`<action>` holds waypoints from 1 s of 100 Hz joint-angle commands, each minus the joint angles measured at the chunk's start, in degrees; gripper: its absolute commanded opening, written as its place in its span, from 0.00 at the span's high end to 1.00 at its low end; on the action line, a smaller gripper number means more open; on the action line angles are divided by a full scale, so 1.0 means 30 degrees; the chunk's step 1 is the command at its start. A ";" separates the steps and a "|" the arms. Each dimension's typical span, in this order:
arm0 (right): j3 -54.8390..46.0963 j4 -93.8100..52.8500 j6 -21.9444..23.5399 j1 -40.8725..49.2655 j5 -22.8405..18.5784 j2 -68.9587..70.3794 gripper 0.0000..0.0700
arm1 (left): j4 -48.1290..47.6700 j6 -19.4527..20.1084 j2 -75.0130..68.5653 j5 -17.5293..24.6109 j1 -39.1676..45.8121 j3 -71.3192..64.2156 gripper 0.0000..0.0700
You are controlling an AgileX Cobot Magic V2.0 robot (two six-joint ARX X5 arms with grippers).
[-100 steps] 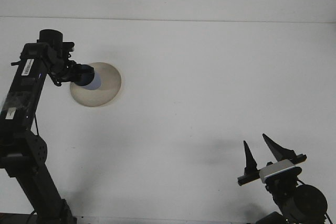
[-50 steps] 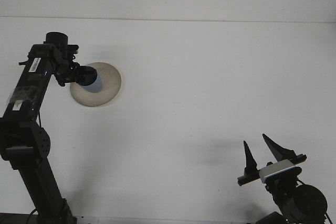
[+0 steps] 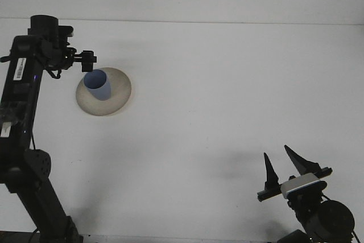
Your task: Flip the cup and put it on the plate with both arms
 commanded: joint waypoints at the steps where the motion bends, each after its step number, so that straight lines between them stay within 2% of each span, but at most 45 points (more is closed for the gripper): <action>1: 0.0146 0.0160 -0.0058 0.0036 0.0022 0.0015 0.46 | -0.0554 -0.0211 -0.1093 0.0044 0.0036 0.0605 0.30; 12: 0.0146 0.0168 -0.0051 0.0036 0.0080 0.0015 0.46 | -0.1129 -0.0561 -0.3264 0.0051 0.0066 0.0321 0.30; 21: 0.0146 0.0168 -0.0015 0.0036 0.0160 0.0015 0.46 | -0.1107 -0.0794 -0.5195 0.0066 0.0182 -0.0488 0.36; 32: 0.0146 0.0182 0.0015 0.0029 0.0175 0.0015 0.46 | -0.0211 -0.0809 -0.8131 0.0823 0.0182 -0.3045 0.37; 44: 0.0146 0.0291 0.0219 0.0029 0.0576 0.0015 0.46 | 0.2004 -0.0714 -1.1934 0.0984 0.0182 -0.7737 0.58; 50: 0.0146 0.0415 0.0474 0.0029 0.0576 0.0015 0.46 | 0.3963 -0.0546 -1.4243 0.0984 0.0182 -1.0972 0.66; 59: 0.0131 0.0466 0.0685 0.0029 0.0583 0.0015 0.47 | 0.7249 -0.0532 -1.7318 0.0984 0.0153 -1.5482 0.86; 63: 0.0131 0.0466 0.0772 0.0029 0.0590 0.0015 0.52 | 0.8765 -0.0561 -1.8586 0.0984 0.0117 -1.7442 0.94; 66: 0.0131 0.0466 0.0816 0.0029 0.0590 0.0015 0.60 | 0.9945 -0.0597 -1.9526 0.0984 0.0117 -1.8914 1.00; 70: 0.0131 0.0474 0.0867 0.0029 0.0590 0.0007 0.75 | 1.1431 -0.0707 -2.0706 0.0984 0.0117 -2.0808 0.98; 75: 0.0131 0.0466 0.0940 0.0029 0.0590 0.0007 0.98 | 1.3049 -0.0809 -2.2039 0.0984 0.0117 -2.2979 0.98; 76: 0.0131 0.0466 0.0954 0.0029 0.0590 0.0000 1.00 | 1.3369 -0.0809 -2.2294 0.0984 0.0117 -2.3401 0.98; 100: 0.0131 0.0656 0.1275 0.0036 0.0576 0.0000 1.00 | 1.9067 -0.1144 -2.7685 0.0984 0.0117 -3.0847 0.98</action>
